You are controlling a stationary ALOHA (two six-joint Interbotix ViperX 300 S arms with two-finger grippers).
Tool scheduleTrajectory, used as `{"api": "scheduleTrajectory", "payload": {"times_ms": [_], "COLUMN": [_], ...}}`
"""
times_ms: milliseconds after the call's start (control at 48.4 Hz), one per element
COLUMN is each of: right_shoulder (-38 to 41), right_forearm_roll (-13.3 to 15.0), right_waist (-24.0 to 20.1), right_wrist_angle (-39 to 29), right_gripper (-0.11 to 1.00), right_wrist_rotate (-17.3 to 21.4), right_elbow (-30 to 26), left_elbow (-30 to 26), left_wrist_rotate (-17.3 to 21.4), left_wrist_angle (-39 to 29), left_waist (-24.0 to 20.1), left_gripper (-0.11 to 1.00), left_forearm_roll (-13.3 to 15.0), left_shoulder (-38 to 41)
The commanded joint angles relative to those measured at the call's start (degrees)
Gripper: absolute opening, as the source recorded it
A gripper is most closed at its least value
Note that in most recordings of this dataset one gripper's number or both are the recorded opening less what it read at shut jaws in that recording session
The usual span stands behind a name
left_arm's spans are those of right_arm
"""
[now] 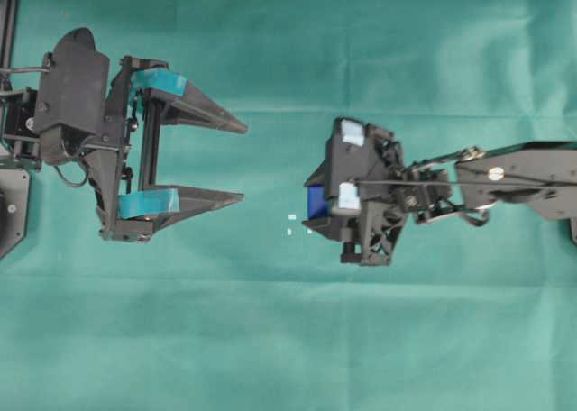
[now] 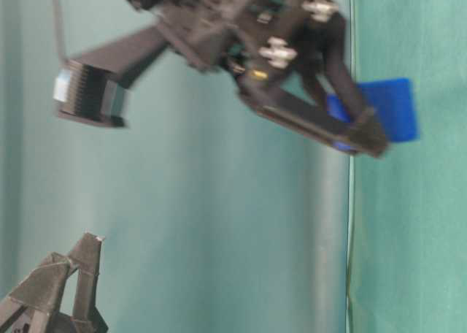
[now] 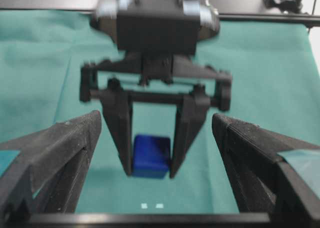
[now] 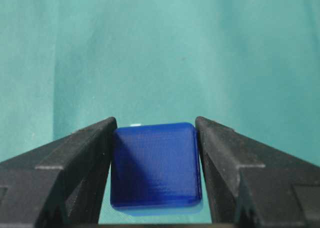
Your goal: Handover the blue block to the right arm after grasping it with the left arm, then place it in the designated position.
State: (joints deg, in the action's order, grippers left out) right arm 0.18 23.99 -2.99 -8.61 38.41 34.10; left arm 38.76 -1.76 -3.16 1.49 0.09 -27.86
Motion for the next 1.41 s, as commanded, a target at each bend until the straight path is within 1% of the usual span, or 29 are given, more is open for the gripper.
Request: {"api": "scheduleTrajectory", "payload": {"times_ms": [0,207,620,972,1386], "right_shoulder": [1.1,5.6,10.6,11.2,11.2], "right_forearm_roll": [-0.3,-0.4,-1.0,-1.1,-1.0], "right_waist": [0.3,0.4,0.4,0.7,0.7], "right_wrist_angle": [1.8,3.7,7.1,6.1,6.4], "right_gripper": [0.55,0.55,0.55,0.55,0.55], "right_wrist_rotate": [0.1,0.1,0.1,0.1,-0.3], "right_elbow": [-1.8,-3.7,-5.3,-5.4,-5.4], "left_elbow": [-1.4,-1.4,-1.5,-1.5,-1.5], "left_wrist_rotate": [0.1,0.2,0.3,0.2,0.3], "left_wrist_angle": [0.2,0.3,0.2,0.3,0.3], "left_waist": [0.2,0.2,0.1,0.0,-0.1], "left_gripper": [0.99,0.99,0.99,0.99,0.99], "left_forearm_roll": [-0.1,-0.2,-0.3,-0.3,-0.2], "left_shoulder": [-0.3,-0.3,-0.4,-0.3,-0.3]}}
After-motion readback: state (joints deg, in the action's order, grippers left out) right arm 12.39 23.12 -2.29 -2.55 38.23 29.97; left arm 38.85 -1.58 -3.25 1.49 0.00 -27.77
